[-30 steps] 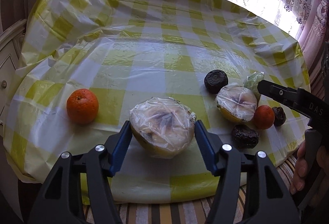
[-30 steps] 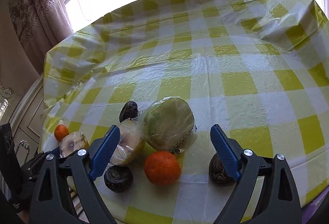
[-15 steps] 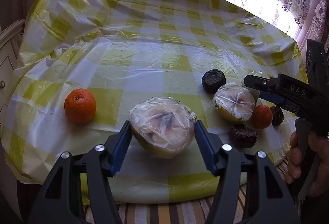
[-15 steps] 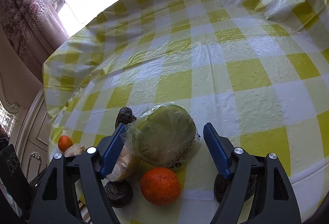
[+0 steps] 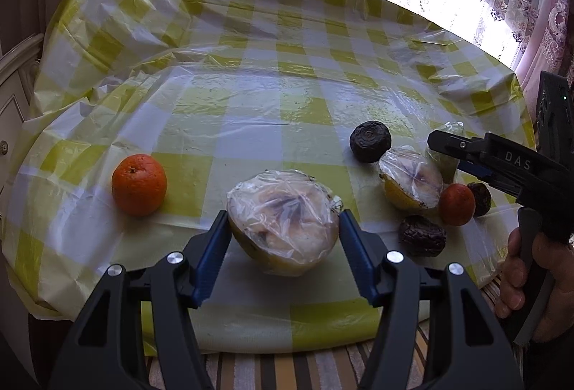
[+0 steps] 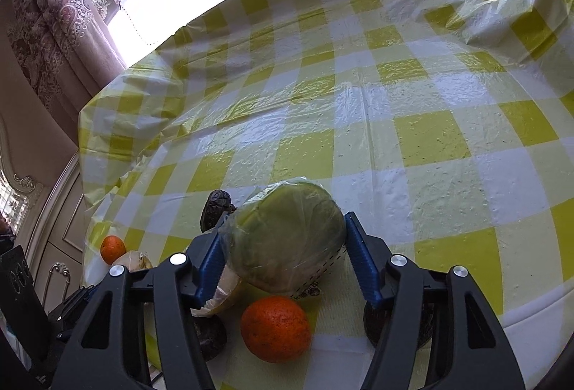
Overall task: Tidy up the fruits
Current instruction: 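Grasp wrapped green cabbage with right tool while left tool holds pomelo half, then lift and carry pomelo half and green cabbage in both tools over the box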
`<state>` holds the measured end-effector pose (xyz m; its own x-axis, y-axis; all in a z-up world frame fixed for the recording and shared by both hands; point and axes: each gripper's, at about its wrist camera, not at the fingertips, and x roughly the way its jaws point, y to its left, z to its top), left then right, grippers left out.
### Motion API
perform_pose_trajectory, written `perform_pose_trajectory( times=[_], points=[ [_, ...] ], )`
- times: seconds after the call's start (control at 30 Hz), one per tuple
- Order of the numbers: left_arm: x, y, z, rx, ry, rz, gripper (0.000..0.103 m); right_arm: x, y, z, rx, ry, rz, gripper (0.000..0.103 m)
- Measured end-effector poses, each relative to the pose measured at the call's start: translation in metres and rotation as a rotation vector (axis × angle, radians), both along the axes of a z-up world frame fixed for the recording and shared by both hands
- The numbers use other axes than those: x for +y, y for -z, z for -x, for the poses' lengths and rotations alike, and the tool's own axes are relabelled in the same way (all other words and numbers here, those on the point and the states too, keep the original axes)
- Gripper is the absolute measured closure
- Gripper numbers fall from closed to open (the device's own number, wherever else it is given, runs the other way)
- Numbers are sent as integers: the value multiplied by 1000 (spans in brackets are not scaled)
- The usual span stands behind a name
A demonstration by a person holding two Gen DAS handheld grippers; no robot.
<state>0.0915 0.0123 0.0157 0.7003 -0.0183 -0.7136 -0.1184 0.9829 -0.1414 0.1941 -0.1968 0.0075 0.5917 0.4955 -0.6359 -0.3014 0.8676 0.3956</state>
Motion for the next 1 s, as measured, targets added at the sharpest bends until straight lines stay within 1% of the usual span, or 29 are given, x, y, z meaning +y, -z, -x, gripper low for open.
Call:
perform_pose_trajectory(
  times=[0.17,0.3,0.4,0.57,0.7,1.0],
  points=[
    [-8,-5,4,-21,1,-29,42,-9,-13,17,-85,18,-3,42],
    [-15,-11,9,-50,2,-61,42,-18,-18,28,-120,32,-23,42],
    [-19,-17,14,-73,9,-78,42,-27,-19,37,-124,48,-28,42],
    [-32,-23,20,-80,33,-92,42,-41,-20,56,-137,73,-15,42],
    [-45,-28,25,-88,56,-124,42,-53,-19,72,-134,88,-2,42],
    [-60,-36,33,-85,89,-117,42,-78,-14,99,-109,120,32,42]
  ],
)
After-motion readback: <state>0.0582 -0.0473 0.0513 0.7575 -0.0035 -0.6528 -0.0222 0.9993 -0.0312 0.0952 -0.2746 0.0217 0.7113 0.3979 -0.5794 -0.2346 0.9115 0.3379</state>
